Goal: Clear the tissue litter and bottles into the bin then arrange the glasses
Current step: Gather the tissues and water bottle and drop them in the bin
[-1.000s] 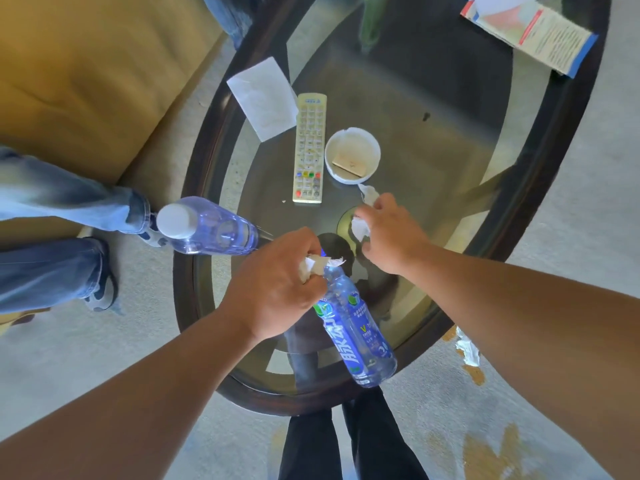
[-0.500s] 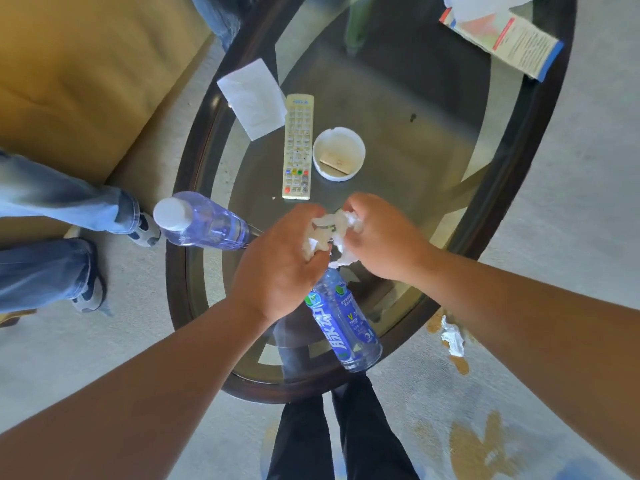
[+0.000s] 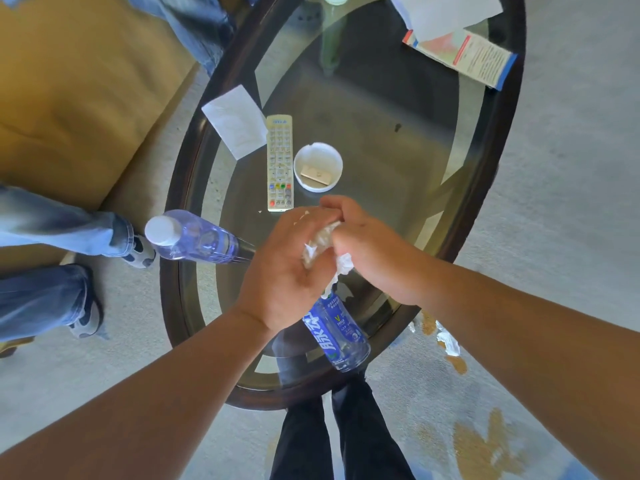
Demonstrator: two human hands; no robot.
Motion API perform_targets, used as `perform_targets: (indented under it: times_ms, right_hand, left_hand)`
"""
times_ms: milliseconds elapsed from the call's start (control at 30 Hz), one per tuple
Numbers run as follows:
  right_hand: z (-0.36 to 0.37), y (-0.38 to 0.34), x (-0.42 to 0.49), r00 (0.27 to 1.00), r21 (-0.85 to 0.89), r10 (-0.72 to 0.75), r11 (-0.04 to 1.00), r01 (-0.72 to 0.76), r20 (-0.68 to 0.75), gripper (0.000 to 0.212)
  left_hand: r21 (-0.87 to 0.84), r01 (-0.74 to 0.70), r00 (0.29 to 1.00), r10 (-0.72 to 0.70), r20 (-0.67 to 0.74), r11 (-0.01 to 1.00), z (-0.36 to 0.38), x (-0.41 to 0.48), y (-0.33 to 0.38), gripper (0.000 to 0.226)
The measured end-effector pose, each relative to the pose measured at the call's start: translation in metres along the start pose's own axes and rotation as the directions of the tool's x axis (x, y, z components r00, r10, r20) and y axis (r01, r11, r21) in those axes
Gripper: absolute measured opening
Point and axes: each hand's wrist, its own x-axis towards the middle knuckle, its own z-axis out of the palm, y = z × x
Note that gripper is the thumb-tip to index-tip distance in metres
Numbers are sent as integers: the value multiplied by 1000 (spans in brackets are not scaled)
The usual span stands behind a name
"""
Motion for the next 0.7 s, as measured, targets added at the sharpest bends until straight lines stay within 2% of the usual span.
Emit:
perform_targets:
  times_ms: [100, 133, 233, 333, 400, 467, 533, 600, 700]
  right_hand:
    - [2, -5, -4, 998, 105, 18, 994, -24, 60, 85]
    - [3, -5, -5, 997, 149, 16, 988, -27, 75, 83]
    - [6, -9, -9, 990, 255, -21, 967, -15, 138, 60]
    - [6, -7, -8, 976, 266, -38, 964, -20, 213, 78]
    - [8, -4, -8, 964, 220, -24, 975, -37, 266, 94]
    - [9, -1, -8, 953, 137, -56, 990, 16, 298, 97]
    - [10, -1, -10, 963, 149, -72, 988, 34, 261, 78]
    - [9, 0, -10, 987, 175, -44, 984, 16, 157, 62]
    - [3, 11, -11, 997, -69, -81, 994, 80, -13, 56]
  left_hand:
    - [-7, 27, 999, -27, 34, 1000, -3, -2, 7, 45]
    - [-9, 23, 999, -23, 40, 1000, -4, -2, 8, 46]
    - [-10, 36, 998, -35, 55, 999, -8, -3, 9, 38]
    - [21, 64, 997, -65, 50, 998, -11, -5, 4, 27]
    - [53, 74, 996, -76, 35, 996, -14, -8, 0, 23]
    - [56, 108, 994, -108, -2, 993, -19, -12, -3, 22]
    - [47, 147, 988, -145, -44, 988, -26, -15, -6, 20]
    - [66, 186, 980, -180, -90, 980, -37, -21, -10, 16]
    - [96, 243, 965, -231, -121, 965, -54, -34, -16, 17]
